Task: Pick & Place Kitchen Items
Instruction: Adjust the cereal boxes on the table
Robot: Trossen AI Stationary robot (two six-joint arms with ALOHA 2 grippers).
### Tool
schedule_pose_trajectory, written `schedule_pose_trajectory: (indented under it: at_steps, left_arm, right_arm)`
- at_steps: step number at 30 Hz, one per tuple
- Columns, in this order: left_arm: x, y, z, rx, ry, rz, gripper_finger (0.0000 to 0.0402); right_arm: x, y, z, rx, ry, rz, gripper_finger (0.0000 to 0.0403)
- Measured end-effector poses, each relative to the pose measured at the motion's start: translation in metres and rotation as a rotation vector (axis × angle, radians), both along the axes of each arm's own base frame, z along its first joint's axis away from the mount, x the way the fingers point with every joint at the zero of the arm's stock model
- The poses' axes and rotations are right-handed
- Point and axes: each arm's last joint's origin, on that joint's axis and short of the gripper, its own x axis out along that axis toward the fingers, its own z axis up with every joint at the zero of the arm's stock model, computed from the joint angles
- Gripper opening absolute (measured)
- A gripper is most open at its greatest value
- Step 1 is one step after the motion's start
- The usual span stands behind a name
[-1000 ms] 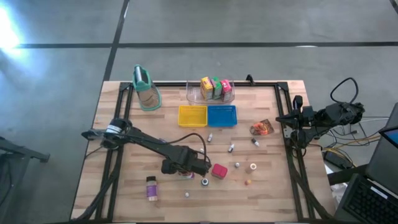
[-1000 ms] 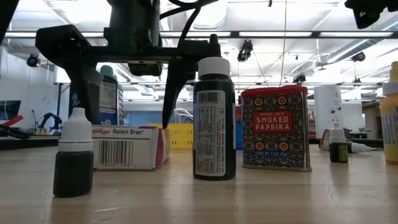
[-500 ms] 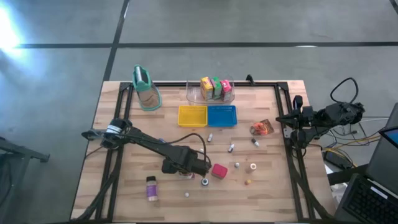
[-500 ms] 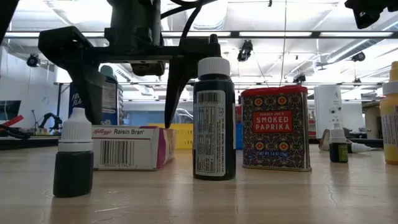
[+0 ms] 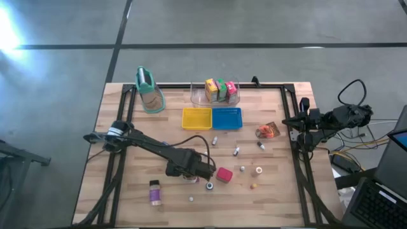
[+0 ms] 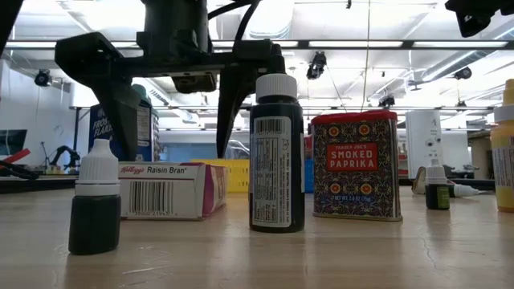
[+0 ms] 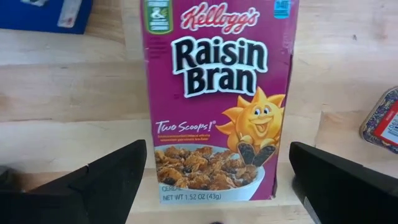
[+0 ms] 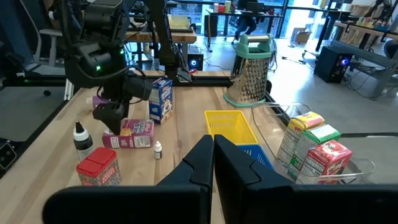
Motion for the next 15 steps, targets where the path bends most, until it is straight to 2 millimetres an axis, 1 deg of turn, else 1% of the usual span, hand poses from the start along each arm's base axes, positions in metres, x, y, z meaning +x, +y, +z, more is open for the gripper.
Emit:
schedule_pose_trajectory:
  at_steps: [9,15]
  left_arm:
    - [0.000,0.000,-0.001,0.006,0.002,-0.009,0.0400]
    - [-0.001,0.000,-0.014,0.004,-0.011,-0.011,0.0400]
  right_arm:
    - [0.000,0.000,0.000,0.000,0.000,0.000,0.0008]
    - [0.000,0.000,0.000,0.000,0.000,0.000,0.0008]
